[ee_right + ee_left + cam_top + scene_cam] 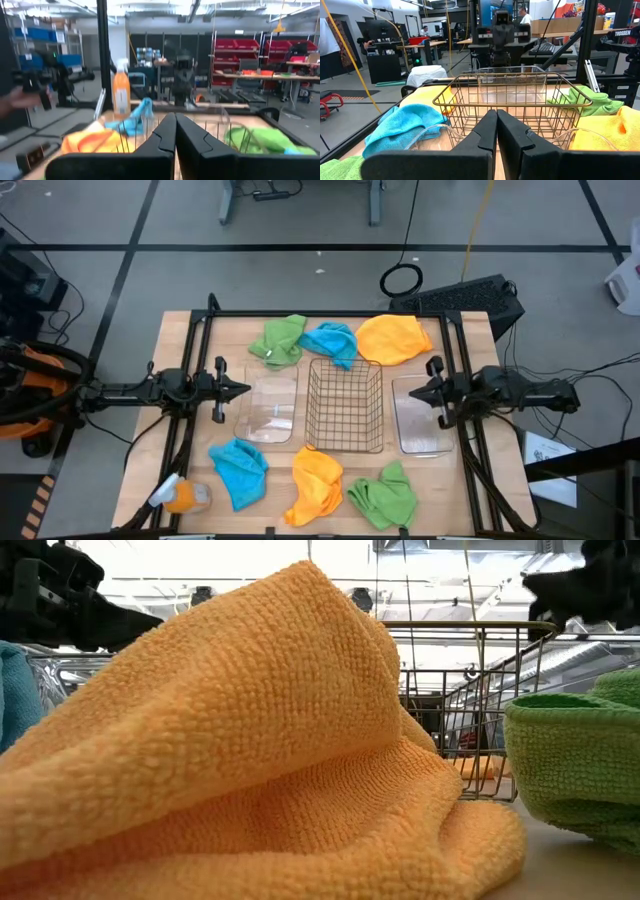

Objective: Sort microfiber towel by color & place in baskets
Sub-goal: Put the bottom green microfiber towel into the wire basket

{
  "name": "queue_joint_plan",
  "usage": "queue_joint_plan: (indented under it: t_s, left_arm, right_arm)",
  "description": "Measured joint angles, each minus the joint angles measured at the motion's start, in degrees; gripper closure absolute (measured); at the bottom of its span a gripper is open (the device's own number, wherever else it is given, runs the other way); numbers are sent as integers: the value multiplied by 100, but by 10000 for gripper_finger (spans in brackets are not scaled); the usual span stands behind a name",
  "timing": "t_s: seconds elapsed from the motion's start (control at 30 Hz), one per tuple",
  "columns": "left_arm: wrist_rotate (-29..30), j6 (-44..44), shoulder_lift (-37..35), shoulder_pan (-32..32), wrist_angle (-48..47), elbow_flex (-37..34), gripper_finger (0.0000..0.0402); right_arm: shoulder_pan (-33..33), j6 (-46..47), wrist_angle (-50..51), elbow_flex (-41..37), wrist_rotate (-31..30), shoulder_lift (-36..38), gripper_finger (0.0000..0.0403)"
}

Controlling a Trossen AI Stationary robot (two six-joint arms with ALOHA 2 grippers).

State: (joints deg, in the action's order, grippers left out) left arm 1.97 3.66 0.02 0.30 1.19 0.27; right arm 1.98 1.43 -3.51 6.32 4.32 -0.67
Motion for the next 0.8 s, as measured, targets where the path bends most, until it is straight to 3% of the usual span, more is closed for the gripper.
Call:
queue_joint_plan:
  t_s: [0.23,0.5,0.8]
  left_arm:
    - [1,0,0,-1,15,0,384]
    - [7,0,1,1,55,-2,384]
    - [9,0,-1,1,72,-2,384]
  right_arm:
    - [-2,206,875,1157,-231,-304,403]
    - [-2,493,2228,2962,-606,-1358,403]
    - [-2,363,2361,4395,-575,-2552,403]
